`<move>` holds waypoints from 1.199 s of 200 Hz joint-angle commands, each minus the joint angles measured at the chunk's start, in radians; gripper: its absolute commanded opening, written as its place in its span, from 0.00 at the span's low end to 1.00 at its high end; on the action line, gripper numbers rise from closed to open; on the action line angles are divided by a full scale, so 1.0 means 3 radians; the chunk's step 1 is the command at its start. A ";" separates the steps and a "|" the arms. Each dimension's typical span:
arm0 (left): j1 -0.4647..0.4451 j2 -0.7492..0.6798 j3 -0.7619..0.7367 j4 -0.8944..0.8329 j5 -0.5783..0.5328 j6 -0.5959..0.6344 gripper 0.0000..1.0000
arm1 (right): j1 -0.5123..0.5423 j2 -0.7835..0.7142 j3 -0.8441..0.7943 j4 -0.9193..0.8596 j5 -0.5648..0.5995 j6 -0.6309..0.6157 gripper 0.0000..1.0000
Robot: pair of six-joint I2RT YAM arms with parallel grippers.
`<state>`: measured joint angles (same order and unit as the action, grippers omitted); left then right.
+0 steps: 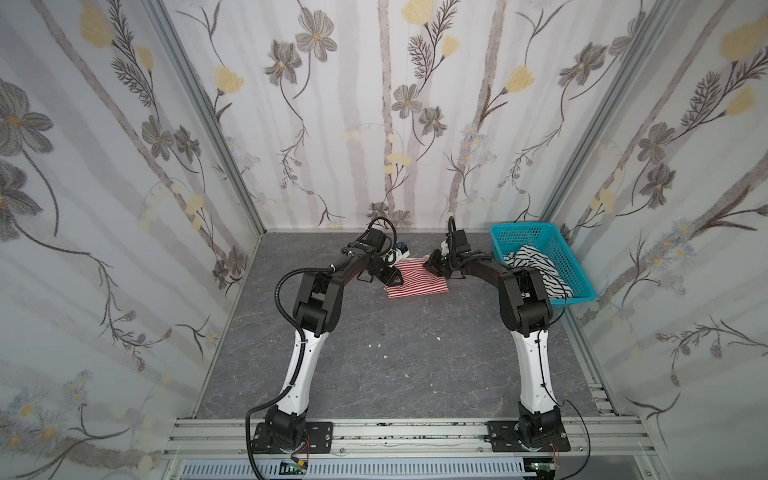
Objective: Fold and stack the tank tops
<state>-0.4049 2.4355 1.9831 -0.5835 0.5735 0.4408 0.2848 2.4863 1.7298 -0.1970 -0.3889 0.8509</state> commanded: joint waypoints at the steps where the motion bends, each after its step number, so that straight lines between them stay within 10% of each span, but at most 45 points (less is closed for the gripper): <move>1: 0.0005 -0.0015 -0.0121 -0.0055 -0.0347 -0.0028 0.41 | -0.0057 -0.0016 0.0019 -0.0155 0.0289 0.0162 0.21; 139: 0.0109 -0.0746 -0.1131 0.0073 -0.1362 0.0274 0.41 | 0.0196 -0.1234 -0.0919 -0.0069 0.0750 -0.0088 0.32; 240: 0.1310 -0.2060 -0.2219 0.0097 -0.2000 0.1103 0.41 | 0.0542 -0.1939 -0.1918 0.0365 0.0693 -0.0062 0.35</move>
<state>-0.0593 1.8690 1.2797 -0.5560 -0.0002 0.7357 0.4316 1.9465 1.1854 -0.1642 -0.1787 0.8253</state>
